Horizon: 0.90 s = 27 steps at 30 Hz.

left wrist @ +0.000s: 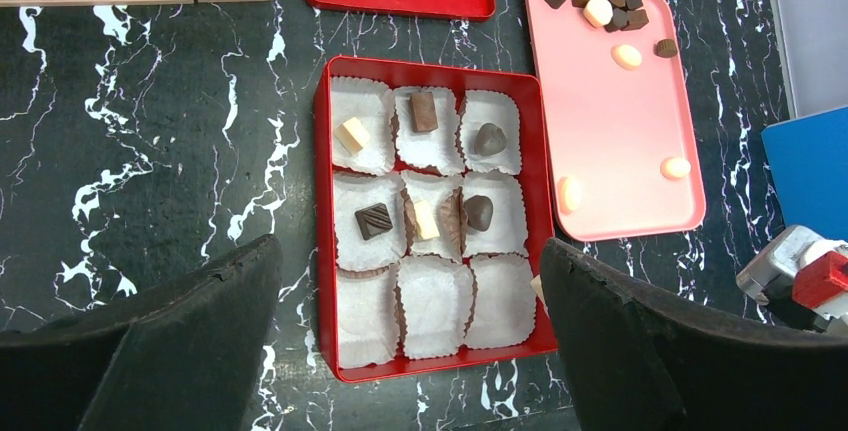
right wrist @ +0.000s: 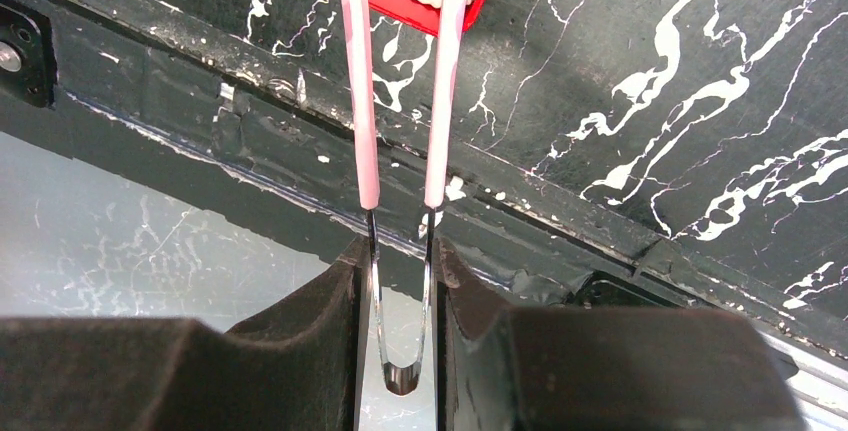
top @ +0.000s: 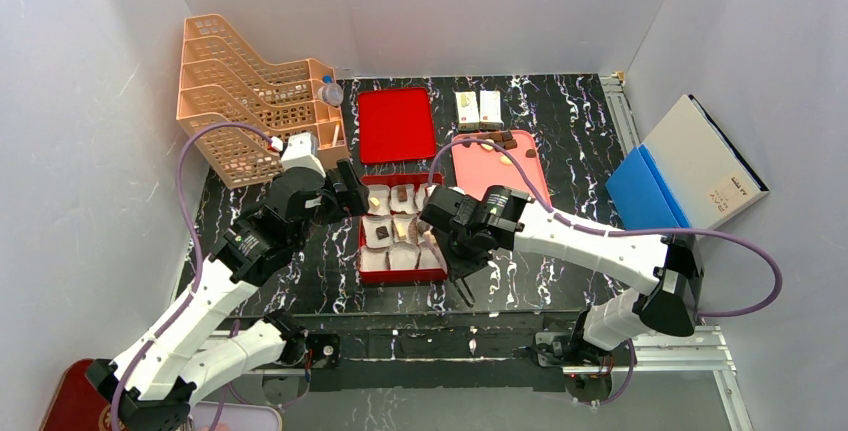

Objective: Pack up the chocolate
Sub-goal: Place the fake chocolate in the packing box.

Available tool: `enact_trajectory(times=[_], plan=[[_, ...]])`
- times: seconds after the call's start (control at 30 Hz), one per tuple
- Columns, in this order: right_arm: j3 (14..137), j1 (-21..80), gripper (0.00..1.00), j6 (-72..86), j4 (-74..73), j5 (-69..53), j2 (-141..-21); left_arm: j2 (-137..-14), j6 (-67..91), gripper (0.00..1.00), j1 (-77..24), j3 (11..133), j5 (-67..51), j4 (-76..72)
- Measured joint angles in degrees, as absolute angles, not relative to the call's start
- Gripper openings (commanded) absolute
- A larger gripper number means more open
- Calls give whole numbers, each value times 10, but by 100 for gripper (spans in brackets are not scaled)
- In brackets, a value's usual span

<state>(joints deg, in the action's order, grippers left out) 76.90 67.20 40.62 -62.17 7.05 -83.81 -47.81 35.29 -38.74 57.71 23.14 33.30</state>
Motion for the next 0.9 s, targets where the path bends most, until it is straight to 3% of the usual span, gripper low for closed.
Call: enact_trajectory(times=[0.9], plan=[[759,672,32,401,-609,73,-841,-477,361,98,-387,577,232,335]])
